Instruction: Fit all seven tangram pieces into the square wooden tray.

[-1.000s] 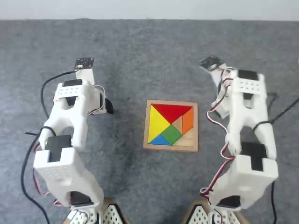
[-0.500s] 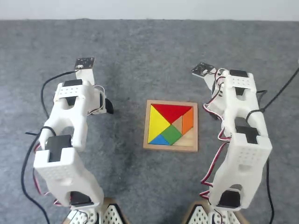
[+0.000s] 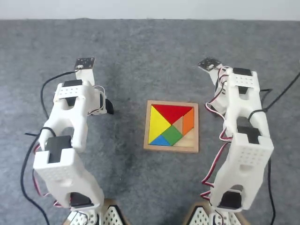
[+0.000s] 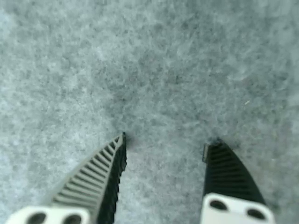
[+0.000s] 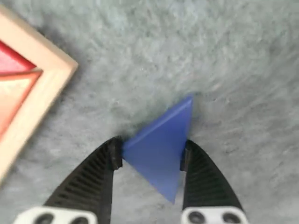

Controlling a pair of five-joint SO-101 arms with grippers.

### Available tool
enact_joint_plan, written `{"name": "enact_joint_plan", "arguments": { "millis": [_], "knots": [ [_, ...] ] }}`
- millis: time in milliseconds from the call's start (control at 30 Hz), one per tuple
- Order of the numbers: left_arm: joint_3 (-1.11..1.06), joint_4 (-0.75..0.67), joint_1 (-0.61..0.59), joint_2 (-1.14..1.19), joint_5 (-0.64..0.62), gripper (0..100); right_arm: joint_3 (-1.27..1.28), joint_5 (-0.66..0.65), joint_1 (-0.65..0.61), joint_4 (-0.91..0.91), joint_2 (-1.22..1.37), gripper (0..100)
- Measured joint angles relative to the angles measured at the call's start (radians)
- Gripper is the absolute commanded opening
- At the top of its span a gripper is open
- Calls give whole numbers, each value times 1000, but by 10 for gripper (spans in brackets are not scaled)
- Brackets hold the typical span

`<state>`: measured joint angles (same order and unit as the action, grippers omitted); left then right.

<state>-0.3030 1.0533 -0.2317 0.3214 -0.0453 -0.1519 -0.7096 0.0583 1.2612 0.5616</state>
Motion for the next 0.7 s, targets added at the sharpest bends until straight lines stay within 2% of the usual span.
{"name": "enact_joint_plan", "arguments": {
  "millis": [100, 267, 400, 600, 633, 700],
  "knots": [
    [0, 0, 0, 0, 0, 257, -55, 163, -6, 109, 2, 51],
    [0, 0, 0, 0, 0, 257, -161, 546, -69, 321, -63, 56],
    [0, 0, 0, 0, 0, 257, -192, 887, -192, 440, -81, 56],
    [0, 0, 0, 0, 0, 257, -193, 1455, -423, 485, -81, 56],
    [0, 0, 0, 0, 0, 257, -193, 1501, -453, 485, -81, 56],
    [0, 0, 0, 0, 0, 257, -193, 1494, -502, 485, -81, 56]
  ]
}}
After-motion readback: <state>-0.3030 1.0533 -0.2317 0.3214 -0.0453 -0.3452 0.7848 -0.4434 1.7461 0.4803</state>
